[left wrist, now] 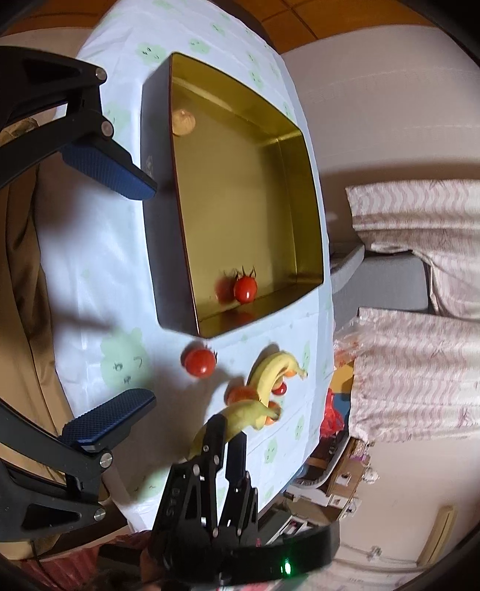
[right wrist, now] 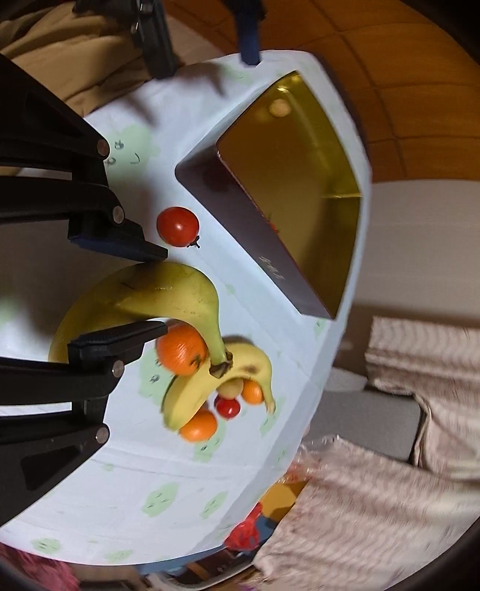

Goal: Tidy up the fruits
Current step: 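Lift the banana with the right gripper and carry it off the cloth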

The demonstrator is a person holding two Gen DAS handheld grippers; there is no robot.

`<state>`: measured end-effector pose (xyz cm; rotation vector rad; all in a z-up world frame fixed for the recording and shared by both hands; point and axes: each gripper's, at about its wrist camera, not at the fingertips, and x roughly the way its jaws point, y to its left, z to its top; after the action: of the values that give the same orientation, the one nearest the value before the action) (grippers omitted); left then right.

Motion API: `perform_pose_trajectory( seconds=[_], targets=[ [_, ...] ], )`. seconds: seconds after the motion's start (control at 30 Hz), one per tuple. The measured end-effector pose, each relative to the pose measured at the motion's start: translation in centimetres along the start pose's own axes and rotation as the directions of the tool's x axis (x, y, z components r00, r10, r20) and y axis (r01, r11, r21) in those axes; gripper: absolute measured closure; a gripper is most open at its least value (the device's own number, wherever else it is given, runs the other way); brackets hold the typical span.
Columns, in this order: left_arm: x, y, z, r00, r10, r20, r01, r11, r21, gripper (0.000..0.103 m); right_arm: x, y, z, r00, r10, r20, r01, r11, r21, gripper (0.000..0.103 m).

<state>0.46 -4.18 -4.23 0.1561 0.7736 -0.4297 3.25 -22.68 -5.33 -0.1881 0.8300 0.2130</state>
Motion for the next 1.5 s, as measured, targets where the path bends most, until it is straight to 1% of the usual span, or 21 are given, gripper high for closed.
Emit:
perform_pose_trajectory(
  seconds=[0.17, 0.3, 0.4, 0.43, 0.53, 0.67, 0.7, 0.73, 0.8, 0.83, 0.87, 0.9, 1.0, 1.03, 1.13, 1.2, 1.23, 1.27, 1.33, 1.4, 1.5],
  targets=[
    [0.6, -1.8, 0.4, 0.999, -0.034, -0.007, 0.035, 0.998, 0.044, 0.000, -2.9, -0.7, -1.4, 0.997, -0.001, 0.080, -0.006, 0.997, 0.075, 0.070],
    [1.1, -3.4, 1.0, 0.998, -0.064, -0.004, 0.064, 0.995, 0.076, 0.000, -4.4, -1.3, -1.8, 0.994, -0.008, 0.105, -0.007, 0.990, 0.140, 0.071],
    [1.3, -4.3, 1.7, 0.994, -0.106, -0.001, 0.105, 0.991, 0.083, 0.000, -5.4, -1.7, -1.7, 0.992, -0.039, 0.119, 0.014, 0.979, 0.204, 0.074],
    [1.4, -4.5, 1.9, 0.994, -0.107, -0.001, 0.107, 0.991, 0.085, 0.001, -5.8, -1.9, -1.6, 0.990, -0.057, 0.127, 0.028, 0.975, 0.219, 0.076],
    [1.9, -5.3, 2.5, 0.994, -0.113, -0.009, 0.114, 0.990, 0.085, 0.002, -7.1, -3.0, -1.4, 0.983, -0.059, 0.174, 0.010, 0.963, 0.269, 0.094],
    [2.8, -5.9, 3.1, 0.993, -0.116, -0.023, 0.117, 0.990, 0.079, 0.002, -8.2, -4.3, -0.8, 0.976, -0.096, 0.193, 0.036, 0.956, 0.293, 0.094],
    [3.1, -6.0, 3.1, 0.993, -0.110, -0.032, 0.112, 0.991, 0.076, 0.002, -7.9, -4.6, -0.8, 0.978, -0.104, 0.183, 0.046, 0.953, 0.298, 0.093],
    [3.3, -6.0, 3.1, 0.993, -0.108, -0.040, 0.110, 0.991, 0.073, 0.003, -7.3, -5.1, -0.9, 0.984, -0.082, 0.159, 0.029, 0.951, 0.307, 0.093],
    [3.2, -5.9, 2.9, 0.994, -0.106, -0.040, 0.109, 0.992, 0.065, 0.004, -6.0, -5.7, -1.2, 0.993, -0.044, 0.106, 0.007, 0.946, 0.323, 0.086],
    [3.1, -5.8, 2.7, 0.994, -0.105, -0.036, 0.107, 0.992, 0.064, 0.004, -5.2, -5.7, -1.5, 0.996, -0.020, 0.088, -0.009, 0.948, 0.317, 0.077],
    [2.9, -5.6, 2.6, 0.994, -0.104, -0.033, 0.106, 0.992, 0.065, 0.004, -4.7, -5.6, -1.6, 0.997, 0.005, 0.073, -0.027, 0.952, 0.305, 0.073],
    [2.7, -5.5, 2.6, 0.994, -0.103, -0.028, 0.104, 0.992, 0.065, 0.003, -4.0, -5.4, -1.6, 0.998, 0.026, 0.055, -0.041, 0.957, 0.288, 0.073],
    [2.3, -5.1, 2.5, 0.995, -0.093, -0.020, 0.094, 0.994, 0.061, 0.003, -2.8, -4.7, -1.2, 0.998, 0.053, 0.036, -0.059, 0.973, 0.223, 0.071],
    [2.3, -4.9, 2.4, 0.996, -0.088, -0.019, 0.089, 0.994, 0.061, 0.003, -1.9, -4.4, -0.7, 0.998, 0.069, 0.009, -0.070, 0.980, 0.188, 0.069],
    [2.2, -4.6, 2.4, 0.997, -0.069, -0.019, 0.070, 0.996, 0.058, 0.003, 0.7, -3.5, 0.2, 0.994, 0.056, -0.093, -0.047, 0.994, 0.102, 0.068],
    [2.1, -4.2, 2.3, 0.998, -0.061, -0.016, 0.061, 0.997, 0.052, 0.003, 1.9, -3.1, 0.4, 0.988, 0.095, -0.121, -0.083, 0.992, 0.100, 0.067],
    [2.1, -4.1, 2.3, 0.998, -0.058, -0.014, 0.058, 0.997, 0.049, 0.003, 2.6, -2.8, 0.4, 0.982, 0.118, -0.147, -0.102, 0.988, 0.113, 0.058],
    [2.1, -3.9, 2.3, 0.998, -0.058, -0.015, 0.059, 0.997, 0.044, 0.003, 2.9, -2.6, 0.3, 0.981, 0.113, -0.159, -0.097, 0.989, 0.109, 0.054],
    [2.1, -3.7, 2.4, 0.998, -0.057, -0.014, 0.058, 0.998, 0.039, 0.003, 4.0, -1.9, -0.2, 0.978, 0.080, -0.192, -0.062, 0.994, 0.094, 0.056],
    [2.2, -3.7, 2.5, 0.998, -0.056, -0.014, 0.057, 0.997, 0.042, 0.003, 4.0, -1.8, -0.6, 0.984, 0.064, -0.166, -0.046, 0.993, 0.110, 0.059],
    [2.3, -4.0, 2.7, 0.998, -0.060, -0.013, 0.060, 0.997, 0.050, 0.003, 3.1, -2.7, -1.5, 0.988, 0.093, -0.127, -0.068, 0.979, 0.192, 0.066]
  ],
)
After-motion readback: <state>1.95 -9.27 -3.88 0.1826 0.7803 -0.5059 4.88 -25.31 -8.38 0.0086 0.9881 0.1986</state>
